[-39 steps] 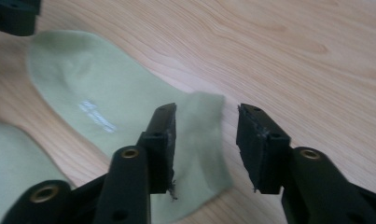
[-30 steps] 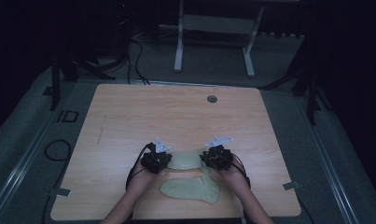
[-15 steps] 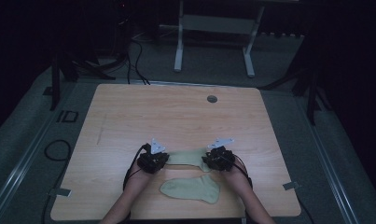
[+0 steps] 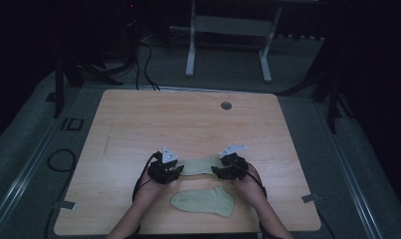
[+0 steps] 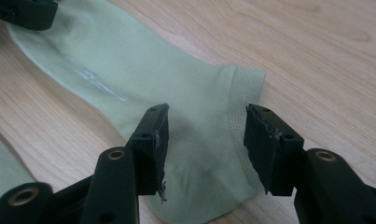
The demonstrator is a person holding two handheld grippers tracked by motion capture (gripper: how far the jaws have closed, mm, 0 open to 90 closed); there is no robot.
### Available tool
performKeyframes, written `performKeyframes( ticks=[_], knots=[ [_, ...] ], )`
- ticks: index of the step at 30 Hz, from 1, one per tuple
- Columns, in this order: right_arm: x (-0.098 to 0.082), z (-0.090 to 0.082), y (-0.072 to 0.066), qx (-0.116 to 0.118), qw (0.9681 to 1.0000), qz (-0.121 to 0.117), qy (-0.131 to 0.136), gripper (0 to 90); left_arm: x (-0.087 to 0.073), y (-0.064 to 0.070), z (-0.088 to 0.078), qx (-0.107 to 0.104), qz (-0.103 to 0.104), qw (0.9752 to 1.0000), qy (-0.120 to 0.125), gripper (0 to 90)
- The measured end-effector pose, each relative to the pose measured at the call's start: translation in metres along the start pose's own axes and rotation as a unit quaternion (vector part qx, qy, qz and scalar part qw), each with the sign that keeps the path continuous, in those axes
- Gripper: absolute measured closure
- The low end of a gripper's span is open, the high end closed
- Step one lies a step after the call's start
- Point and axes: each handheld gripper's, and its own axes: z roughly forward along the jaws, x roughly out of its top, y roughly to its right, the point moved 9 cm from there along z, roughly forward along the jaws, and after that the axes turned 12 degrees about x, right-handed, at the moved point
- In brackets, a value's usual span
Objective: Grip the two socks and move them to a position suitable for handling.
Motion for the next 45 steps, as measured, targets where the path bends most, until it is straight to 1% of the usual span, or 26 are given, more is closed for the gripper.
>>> performKeyframes(
  ticks=[1, 2, 3, 5, 7, 8, 9, 11, 13, 14, 17, 19, 21, 23, 25, 28, 29, 31, 32, 36, 38, 40, 42, 43, 44, 45],
  knots=[
    [0.0, 0.0, 0.0, 0.0, 1.0, 0.0, 0.0, 49.8, 0.0, 0.0, 0.0, 0.0, 0.0, 1.0, 0.0, 65.4],
    [0.001, -0.001, -0.002, -0.001, 1.0, -0.001, 0.006, 50.6, 0.002, 0.001, -0.005, 0.001, 0.002, 1.0, 0.01, 65.4],
    [0.002, -0.002, -0.007, 0.003, 0.9999, -0.006, 0.011, 54.3, 0.002, 0.002, -0.007, -0.003, 0.001, 0.9999, 0.011, 77.2],
    [0.003, -0.001, -0.01, 0.005, 0.9999, -0.012, 0.011, 56.1, 0.003, 0.003, -0.008, 0.0, 0.012, 0.9998, 0.015, 82.5],
    [0.002, 0.0, -0.012, 0.007, 0.9998, -0.013, 0.009, 58.5, 0.004, 0.003, -0.007, 0.008, 0.021, 0.9995, 0.02, 83.9],
    [0.003, 0.001, -0.013, 0.009, 0.9998, -0.013, 0.011, 58.5, 0.004, 0.004, -0.006, 0.003, 0.022, 0.9996, 0.016, 86.5],
    [0.002, 0.001, -0.013, 0.01, 0.9998, -0.013, 0.01, 58.4, 0.002, 0.005, -0.004, 0.002, 0.026, 0.9996, 0.01, 86.4],
    [0.0, 0.004, -0.014, 0.01, 0.9998, -0.015, 0.003, 57.2, -0.003, 0.005, 0.002, 0.006, 0.034, 0.9994, -0.008, 86.2],
    [-0.004, 0.008, -0.015, 0.013, 0.9998, -0.016, -0.006, 53.3, -0.008, 0.007, 0.006, 0.003, 0.04, 0.9991, -0.016, 82.9],
    [-0.006, 0.009, -0.015, 0.013, 0.9997, -0.017, -0.008, 51.6, -0.009, 0.006, 0.006, 0.007, 0.042, 0.999, -0.011, 79.2],
    [-0.009, 0.007, -0.013, 0.017, 0.9997, -0.017, -0.003, 50.3, -0.011, 0.002, 0.006, 0.015, 0.036, 0.9992, -0.01, 69.8],
    [-0.012, 0.004, -0.011, 0.021, 0.9996, -0.017, 0.003, 49.9, -0.013, 0.002, 0.005, 0.013, 0.033, 0.9994, -0.006, 68.0],
    [-0.014, 0.002, -0.01, 0.025, 0.9995, -0.019, 0.003, 49.5, -0.014, 0.001, 0.004, 0.016, 0.037, 0.9992, -0.002, 66.7],
    [-0.016, 0.001, -0.011, 0.028, 0.9993, -0.025, 0.001, 48.8, -0.014, 0.001, 0.003, 0.016, 0.033, 0.9993, -0.001, 66.0],
    [-0.016, 0.001, -0.011, 0.031, 0.9993, -0.023, 0.003, 48.3, -0.014, 0.001, 0.004, 0.015, 0.029, 0.9995, -0.002, 65.8],
    [-0.013, 0.001, -0.012, 0.025, 0.9992, -0.028, -0.01, 47.6, -0.011, 0.004, 0.002, 0.009, 0.028, 0.9996, -0.003, 58.3],
    [-0.011, 0.0, -0.013, 0.024, 0.9992, -0.03, -0.007, 47.6, -0.009, 0.005, 0.0, 0.007, 0.022, 0.9997, 0.0, 55.6],
    [-0.005, -0.004, -0.014, 0.033, 0.9992, -0.022, 0.007, 46.2, -0.005, 0.005, -0.006, 0.004, 0.009, 0.9999, 0.002, 50.6],
    [-0.003, -0.006, -0.015, 0.032, 0.9992, -0.019, 0.012, 46.1, -0.004, 0.006, -0.01, 0.001, 0.005, 1.0, 0.003, 48.5],
    [0.0, -0.014, -0.015, 0.037, 0.9991, -0.01, 0.019, 43.3, -0.003, 0.011, -0.025, -0.012, 0.02, 0.9997, 0.001, 46.3],
    [0.0, -0.018, -0.017, 0.037, 0.999, -0.013, 0.021, 43.3, -0.005, 0.011, -0.033, -0.013, 0.024, 0.9996, -0.002, 46.2],
    [-0.001, -0.021, -0.02, 0.04, 0.9988, -0.014, 0.025, 43.4, -0.008, 0.01, -0.04, -0.009, 0.018, 0.9998, -0.006, 46.1],
    [-0.003, -0.024, -0.024, 0.044, 0.9986, -0.016, 0.026, 44.3, -0.012, 0.011, -0.047, -0.013, 0.011, 0.9998, -0.007, 46.1],
    [-0.003, -0.024, -0.024, 0.044, 0.9986, -0.016, 0.026, 44.3, -0.012, 0.011, -0.047, -0.013, 0.011, 0.9998, -0.007, 46.1],
    [-0.011, -0.028, -0.028, 0.048, 0.9984, -0.019, 0.022, 45.6, -0.018, 0.014, -0.055, -0.021, 0.006, 0.9997, -0.007, 46.1],
    [-0.013, -0.029, -0.028, 0.049, 0.9984, -0.017, 0.02, 45.7, -0.021, 0.016, -0.057, -0.023, 0.004, 0.9997, -0.01, 46.1]
  ],
)
